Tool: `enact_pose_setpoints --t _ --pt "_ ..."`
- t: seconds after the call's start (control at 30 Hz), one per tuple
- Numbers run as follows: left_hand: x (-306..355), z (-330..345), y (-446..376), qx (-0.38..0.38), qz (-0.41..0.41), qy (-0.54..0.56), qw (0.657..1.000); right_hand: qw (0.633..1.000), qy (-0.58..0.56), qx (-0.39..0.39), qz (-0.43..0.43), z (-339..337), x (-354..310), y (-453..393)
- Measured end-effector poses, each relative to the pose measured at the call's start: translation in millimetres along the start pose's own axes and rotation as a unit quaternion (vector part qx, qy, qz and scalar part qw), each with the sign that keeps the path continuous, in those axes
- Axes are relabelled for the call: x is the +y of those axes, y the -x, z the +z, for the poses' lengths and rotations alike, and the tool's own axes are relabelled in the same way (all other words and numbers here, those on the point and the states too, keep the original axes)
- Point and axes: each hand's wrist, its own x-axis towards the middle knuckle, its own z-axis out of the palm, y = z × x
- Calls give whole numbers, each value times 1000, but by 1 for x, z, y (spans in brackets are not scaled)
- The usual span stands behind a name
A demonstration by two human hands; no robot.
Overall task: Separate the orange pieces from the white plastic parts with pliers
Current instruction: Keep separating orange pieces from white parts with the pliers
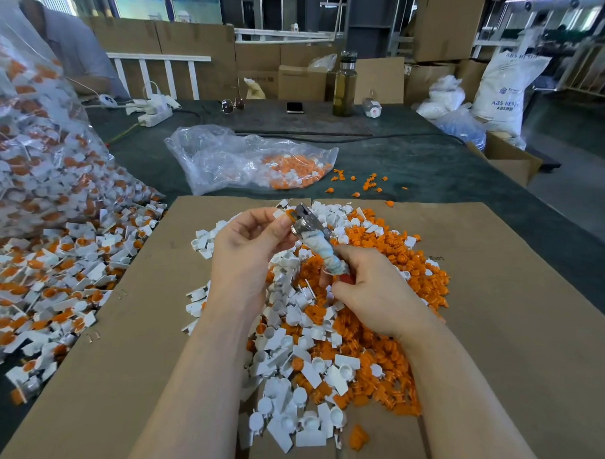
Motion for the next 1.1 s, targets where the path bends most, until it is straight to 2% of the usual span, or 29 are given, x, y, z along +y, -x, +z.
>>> enact_pose_setpoints --t 0.13,0.2,0.3,0.4,0.5,0.6,0.67,0.73,0.8,0.9,0.97,1.03,1.07,1.1 --pt "5 -4 -2 29 -51 33 998 1000 15 19 -14 4 0 0" --pt "10 -12 -4 102 -91 93 986 999 30 40 -12 6 2 -1" --pt "18 -35 -8 273 -144 194 931 994 63 87 9 7 9 -4" --pt "24 -59 -15 373 -145 285 871 989 78 121 39 4 16 -6" --pt "27 -73 -18 407 -120 360 831 981 93 157 63 1 22 -7" --pt "28 -77 -19 417 -95 401 810 973 118 178 88 -1 26 -9" --pt "29 -76 -18 418 -86 403 810 970 136 176 101 -2 27 -9" --pt "29 -73 -17 407 -89 384 824 968 156 166 104 -1 28 -10" --pt "30 -70 -17 400 -115 311 855 966 179 155 102 0 28 -10" --pt "28 -62 -19 351 -169 54 920 961 210 141 110 4 29 -11" --pt "21 -55 -20 297 -168 -117 933 956 234 135 116 8 29 -11" --pt "13 -50 -19 228 -150 -284 919 947 267 133 122 12 29 -12" --pt "7 -51 -20 185 -151 -376 895 942 280 137 127 13 29 -12" --pt "2 -51 -21 142 -160 -474 854 938 289 142 132 14 29 -13"
